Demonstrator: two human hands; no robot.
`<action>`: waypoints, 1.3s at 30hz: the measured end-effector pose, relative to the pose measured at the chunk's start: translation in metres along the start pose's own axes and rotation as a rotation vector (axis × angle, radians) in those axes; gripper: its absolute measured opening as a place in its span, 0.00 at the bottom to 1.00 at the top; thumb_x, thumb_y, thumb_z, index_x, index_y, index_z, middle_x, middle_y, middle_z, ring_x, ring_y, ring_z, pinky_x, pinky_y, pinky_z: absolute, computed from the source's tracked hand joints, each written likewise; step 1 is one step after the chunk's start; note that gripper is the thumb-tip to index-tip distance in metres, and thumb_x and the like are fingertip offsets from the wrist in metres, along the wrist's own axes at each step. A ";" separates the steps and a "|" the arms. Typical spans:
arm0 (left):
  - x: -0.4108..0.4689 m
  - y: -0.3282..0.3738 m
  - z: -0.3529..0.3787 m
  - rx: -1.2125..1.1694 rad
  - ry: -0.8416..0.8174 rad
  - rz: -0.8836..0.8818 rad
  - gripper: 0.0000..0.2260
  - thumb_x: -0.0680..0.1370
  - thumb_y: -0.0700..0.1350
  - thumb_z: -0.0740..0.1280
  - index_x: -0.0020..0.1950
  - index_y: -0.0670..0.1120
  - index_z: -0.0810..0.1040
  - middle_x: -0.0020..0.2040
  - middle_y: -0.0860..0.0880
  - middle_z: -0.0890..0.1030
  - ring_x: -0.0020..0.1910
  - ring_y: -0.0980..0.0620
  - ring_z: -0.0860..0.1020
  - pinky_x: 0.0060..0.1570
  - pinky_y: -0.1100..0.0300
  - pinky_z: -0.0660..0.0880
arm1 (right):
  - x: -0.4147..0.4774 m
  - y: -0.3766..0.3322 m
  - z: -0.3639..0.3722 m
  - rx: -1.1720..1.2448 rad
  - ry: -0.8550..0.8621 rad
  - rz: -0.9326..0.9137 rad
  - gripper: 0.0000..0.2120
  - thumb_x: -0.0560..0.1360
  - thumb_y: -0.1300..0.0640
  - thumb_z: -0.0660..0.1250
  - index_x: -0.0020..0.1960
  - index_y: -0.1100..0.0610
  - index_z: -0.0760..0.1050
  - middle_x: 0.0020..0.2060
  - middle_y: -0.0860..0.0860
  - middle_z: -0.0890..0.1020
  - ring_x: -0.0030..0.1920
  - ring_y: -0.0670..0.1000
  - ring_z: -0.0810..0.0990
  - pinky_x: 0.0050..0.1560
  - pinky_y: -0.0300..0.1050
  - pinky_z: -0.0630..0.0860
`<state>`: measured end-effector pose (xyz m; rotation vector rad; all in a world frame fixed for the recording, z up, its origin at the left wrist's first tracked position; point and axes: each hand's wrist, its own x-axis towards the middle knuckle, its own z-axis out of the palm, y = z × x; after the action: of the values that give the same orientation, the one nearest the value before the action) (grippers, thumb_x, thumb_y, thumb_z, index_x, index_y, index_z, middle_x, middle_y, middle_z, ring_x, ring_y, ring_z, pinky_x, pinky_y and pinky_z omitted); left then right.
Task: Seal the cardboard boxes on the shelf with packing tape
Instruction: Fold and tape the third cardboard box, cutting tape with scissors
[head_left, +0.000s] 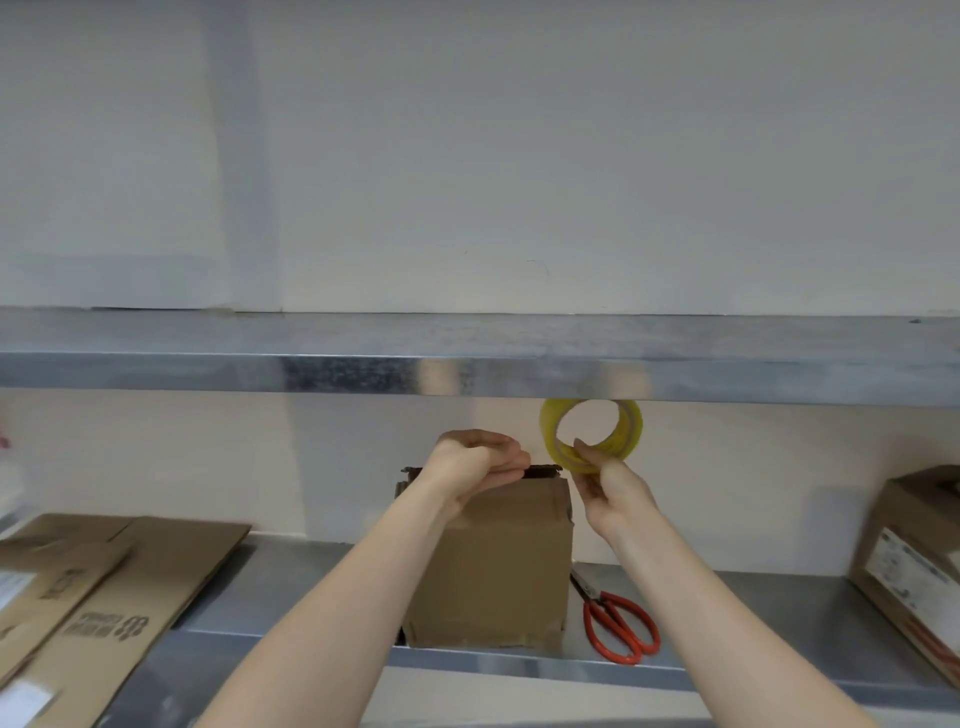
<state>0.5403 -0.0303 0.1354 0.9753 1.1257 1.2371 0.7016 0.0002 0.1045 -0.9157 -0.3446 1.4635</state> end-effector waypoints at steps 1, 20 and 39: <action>0.001 0.000 -0.002 0.014 0.003 -0.011 0.04 0.76 0.33 0.68 0.50 0.34 0.77 0.43 0.38 0.84 0.44 0.46 0.85 0.43 0.60 0.81 | 0.001 0.000 0.000 -0.055 0.012 -0.042 0.07 0.71 0.70 0.71 0.45 0.63 0.75 0.48 0.59 0.81 0.43 0.51 0.80 0.45 0.42 0.78; 0.002 0.015 -0.074 0.153 0.188 -0.099 0.04 0.77 0.35 0.68 0.51 0.36 0.78 0.45 0.39 0.84 0.46 0.45 0.84 0.44 0.56 0.81 | 0.012 -0.026 -0.021 -0.329 0.194 -0.107 0.09 0.77 0.59 0.69 0.41 0.58 0.71 0.32 0.53 0.70 0.30 0.49 0.65 0.33 0.42 0.65; 0.024 -0.029 -0.100 0.401 0.226 -0.074 0.10 0.75 0.38 0.69 0.53 0.40 0.73 0.39 0.45 0.76 0.31 0.54 0.72 0.27 0.64 0.68 | 0.019 0.016 0.013 -0.247 0.061 0.013 0.06 0.74 0.63 0.71 0.47 0.63 0.74 0.50 0.57 0.79 0.40 0.49 0.78 0.52 0.43 0.75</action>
<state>0.4478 -0.0130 0.0851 1.0951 1.6164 1.1015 0.6837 0.0201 0.0949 -1.1601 -0.4823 1.4217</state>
